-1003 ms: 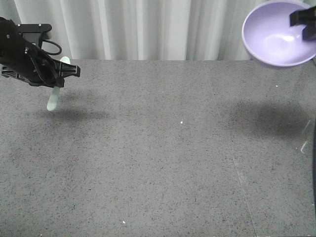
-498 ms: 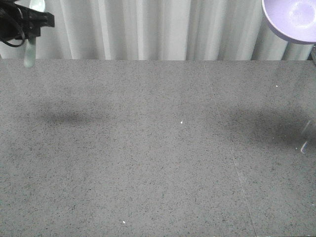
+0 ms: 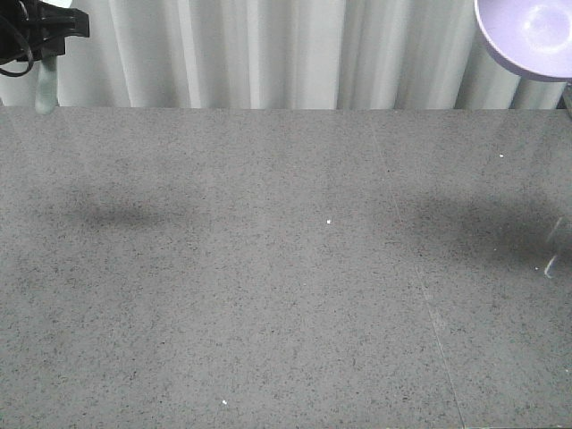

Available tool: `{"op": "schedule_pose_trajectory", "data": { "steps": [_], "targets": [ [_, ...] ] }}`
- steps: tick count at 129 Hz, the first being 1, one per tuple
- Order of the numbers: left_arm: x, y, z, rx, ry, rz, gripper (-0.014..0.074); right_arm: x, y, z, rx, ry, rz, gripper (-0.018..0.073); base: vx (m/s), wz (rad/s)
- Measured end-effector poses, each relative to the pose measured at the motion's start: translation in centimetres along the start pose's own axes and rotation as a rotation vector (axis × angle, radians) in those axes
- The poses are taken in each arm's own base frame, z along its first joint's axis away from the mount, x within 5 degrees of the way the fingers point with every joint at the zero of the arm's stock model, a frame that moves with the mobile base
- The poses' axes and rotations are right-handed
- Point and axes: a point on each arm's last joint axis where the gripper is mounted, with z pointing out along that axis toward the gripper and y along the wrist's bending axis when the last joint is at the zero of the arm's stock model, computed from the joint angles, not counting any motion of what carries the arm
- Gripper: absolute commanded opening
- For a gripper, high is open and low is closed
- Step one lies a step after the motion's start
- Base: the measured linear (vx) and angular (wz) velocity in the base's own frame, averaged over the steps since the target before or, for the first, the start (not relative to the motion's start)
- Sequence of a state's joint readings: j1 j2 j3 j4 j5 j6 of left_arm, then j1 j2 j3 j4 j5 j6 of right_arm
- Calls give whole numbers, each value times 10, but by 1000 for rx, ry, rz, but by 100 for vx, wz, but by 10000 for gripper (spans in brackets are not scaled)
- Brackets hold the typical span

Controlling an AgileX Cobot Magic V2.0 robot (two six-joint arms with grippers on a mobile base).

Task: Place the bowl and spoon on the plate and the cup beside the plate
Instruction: 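Drive the base to the counter with the pale blue plate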

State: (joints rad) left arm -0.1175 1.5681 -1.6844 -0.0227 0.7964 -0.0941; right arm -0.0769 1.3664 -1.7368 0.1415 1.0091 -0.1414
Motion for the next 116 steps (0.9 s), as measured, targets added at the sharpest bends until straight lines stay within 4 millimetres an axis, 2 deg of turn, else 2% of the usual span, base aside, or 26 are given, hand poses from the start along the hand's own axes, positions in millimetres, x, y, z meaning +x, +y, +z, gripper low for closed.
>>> {"op": "schedule_pose_trajectory", "data": {
  "steps": [56, 116],
  "targets": [
    [0, 0, 0, 0, 0, 0, -7, 0, 0, 0, -1, 0, 1, -8, -1, -5],
    [0, 0, 0, 0, 0, 0, -7, 0, 0, 0, 0, 0, 0, -8, -5, -39]
  ]
}}
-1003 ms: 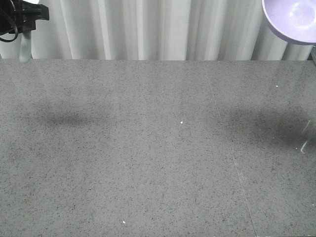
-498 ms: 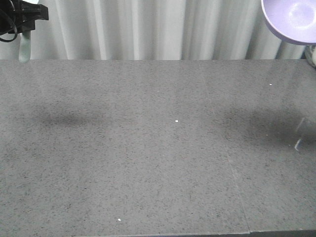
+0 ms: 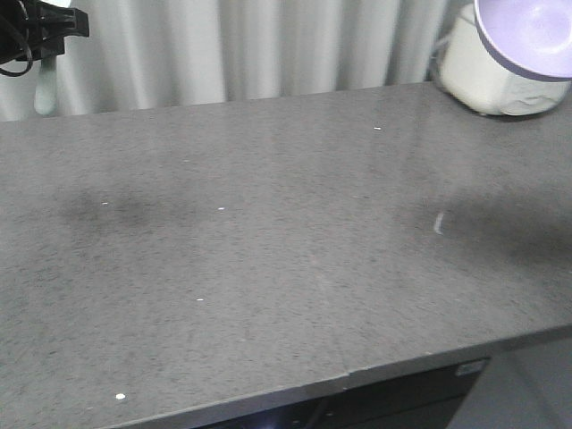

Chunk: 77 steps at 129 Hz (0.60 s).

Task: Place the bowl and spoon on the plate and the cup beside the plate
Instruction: 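Drive the base to the counter with the pale blue plate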

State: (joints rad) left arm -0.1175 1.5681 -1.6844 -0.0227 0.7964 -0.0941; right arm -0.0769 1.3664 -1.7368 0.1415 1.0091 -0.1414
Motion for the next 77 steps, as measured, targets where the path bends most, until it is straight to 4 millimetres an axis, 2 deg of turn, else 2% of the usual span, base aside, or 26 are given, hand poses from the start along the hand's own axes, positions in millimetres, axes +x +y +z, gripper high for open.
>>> {"op": "schedule_pose_trajectory", "data": {
  "steps": [77],
  "targets": [
    [0, 0, 0, 0, 0, 0, -7, 0, 0, 0, 0, 0, 0, -8, -2, -50]
  ]
}}
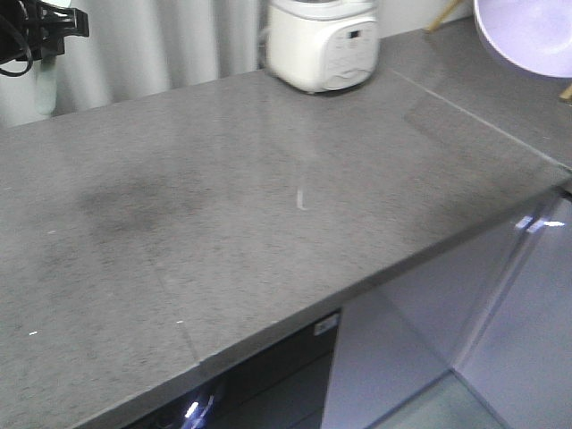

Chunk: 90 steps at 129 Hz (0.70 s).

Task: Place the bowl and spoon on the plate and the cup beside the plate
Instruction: 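Drive the base to the counter with the pale blue plate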

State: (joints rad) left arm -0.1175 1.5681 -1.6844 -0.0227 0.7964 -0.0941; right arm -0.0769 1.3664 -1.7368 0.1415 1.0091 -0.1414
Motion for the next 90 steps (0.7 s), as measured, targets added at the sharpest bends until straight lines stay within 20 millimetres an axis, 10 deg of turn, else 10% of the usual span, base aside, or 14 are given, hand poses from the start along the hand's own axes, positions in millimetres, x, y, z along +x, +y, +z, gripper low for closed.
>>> {"op": "schedule_pose_trajectory", "data": {
  "steps": [90],
  "targets": [
    [0, 0, 0, 0, 0, 0, -7, 0, 0, 0, 0, 0, 0, -8, -3, -53]
  ]
}}
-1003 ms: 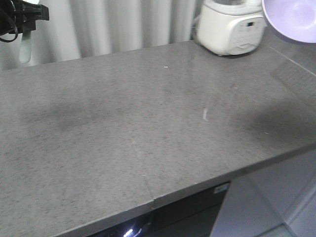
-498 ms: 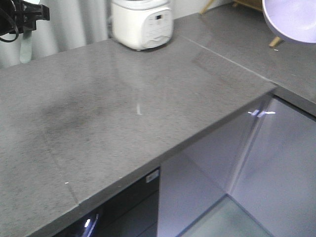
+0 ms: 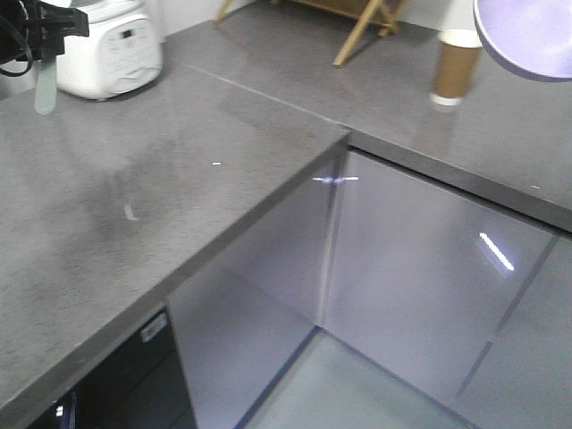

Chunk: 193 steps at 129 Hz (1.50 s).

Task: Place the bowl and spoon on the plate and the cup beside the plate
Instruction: 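Drive the base to the counter with the pale blue plate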

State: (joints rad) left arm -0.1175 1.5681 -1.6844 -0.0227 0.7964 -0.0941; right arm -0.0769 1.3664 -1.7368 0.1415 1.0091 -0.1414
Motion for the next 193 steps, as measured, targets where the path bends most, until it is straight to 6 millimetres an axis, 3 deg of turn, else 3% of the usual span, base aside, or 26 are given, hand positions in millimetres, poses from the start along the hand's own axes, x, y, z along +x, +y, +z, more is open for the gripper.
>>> {"op": "schedule_pose_trajectory", "data": {
  "steps": [79, 193],
  "targets": [
    [0, -1, 0, 4, 1, 0, -7, 0, 0, 0, 5, 1, -3, -8, 1, -63],
    [0, -1, 0, 3, 1, 1, -7, 0, 0, 0, 2, 1, -2, -8, 6, -25]
  ]
}}
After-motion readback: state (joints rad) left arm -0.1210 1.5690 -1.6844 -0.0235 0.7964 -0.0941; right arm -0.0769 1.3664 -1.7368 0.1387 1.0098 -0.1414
